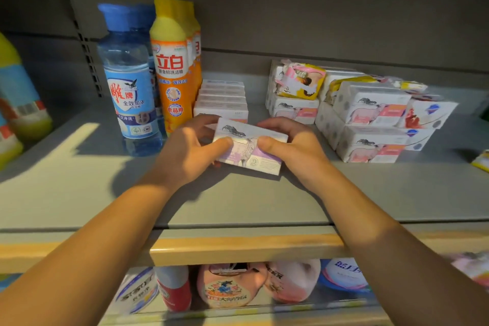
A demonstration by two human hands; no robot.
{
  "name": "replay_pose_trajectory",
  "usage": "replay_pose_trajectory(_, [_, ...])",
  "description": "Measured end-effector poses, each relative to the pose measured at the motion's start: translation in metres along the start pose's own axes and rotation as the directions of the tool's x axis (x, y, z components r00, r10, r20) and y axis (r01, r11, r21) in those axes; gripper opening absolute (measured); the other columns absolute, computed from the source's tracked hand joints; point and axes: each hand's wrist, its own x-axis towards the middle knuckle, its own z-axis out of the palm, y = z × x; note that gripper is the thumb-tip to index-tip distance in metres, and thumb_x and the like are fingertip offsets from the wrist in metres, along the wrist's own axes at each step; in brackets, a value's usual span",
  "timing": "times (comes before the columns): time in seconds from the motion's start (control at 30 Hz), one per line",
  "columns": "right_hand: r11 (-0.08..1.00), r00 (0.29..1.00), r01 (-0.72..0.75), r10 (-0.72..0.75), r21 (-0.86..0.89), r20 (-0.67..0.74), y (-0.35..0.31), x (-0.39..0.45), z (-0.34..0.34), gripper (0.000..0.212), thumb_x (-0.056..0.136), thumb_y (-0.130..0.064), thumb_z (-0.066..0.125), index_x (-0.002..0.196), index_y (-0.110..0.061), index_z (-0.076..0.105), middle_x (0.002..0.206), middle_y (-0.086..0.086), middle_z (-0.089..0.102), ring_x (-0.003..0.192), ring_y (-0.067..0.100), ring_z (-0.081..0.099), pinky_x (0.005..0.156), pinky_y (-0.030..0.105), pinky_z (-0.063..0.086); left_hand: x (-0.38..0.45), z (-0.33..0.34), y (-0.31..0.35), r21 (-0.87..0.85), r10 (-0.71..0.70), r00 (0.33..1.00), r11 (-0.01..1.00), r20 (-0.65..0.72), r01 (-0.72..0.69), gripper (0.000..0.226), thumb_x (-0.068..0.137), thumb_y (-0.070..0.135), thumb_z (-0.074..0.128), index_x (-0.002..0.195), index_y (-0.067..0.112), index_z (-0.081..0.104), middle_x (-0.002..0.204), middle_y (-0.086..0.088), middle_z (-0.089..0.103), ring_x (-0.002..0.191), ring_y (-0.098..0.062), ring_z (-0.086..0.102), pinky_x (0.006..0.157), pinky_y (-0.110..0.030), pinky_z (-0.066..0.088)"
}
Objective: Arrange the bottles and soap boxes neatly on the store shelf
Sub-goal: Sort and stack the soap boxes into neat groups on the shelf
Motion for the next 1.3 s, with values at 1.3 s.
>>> replay_pose_trajectory(1.3, [0.996,0.998,-0.059,0.061,0.068,-0.028,0.003,-0.002,-0.007,0.053,0.074,-0.020,0.074,0.124,-0.034,0.060,0.119,-0.008,0.064,0.096,0.007,0.069,0.074,0.023,0.057,0.006,0.002,-0.005,-0.396,-0.306,0.950,0.867,0.058,0.303,0.028,0.086,0.049,0.063,0.103,0.028,0.071,0.098,-0.013,0.072,0.068,-0.024,0.068,0.057,-0.033,0.056])
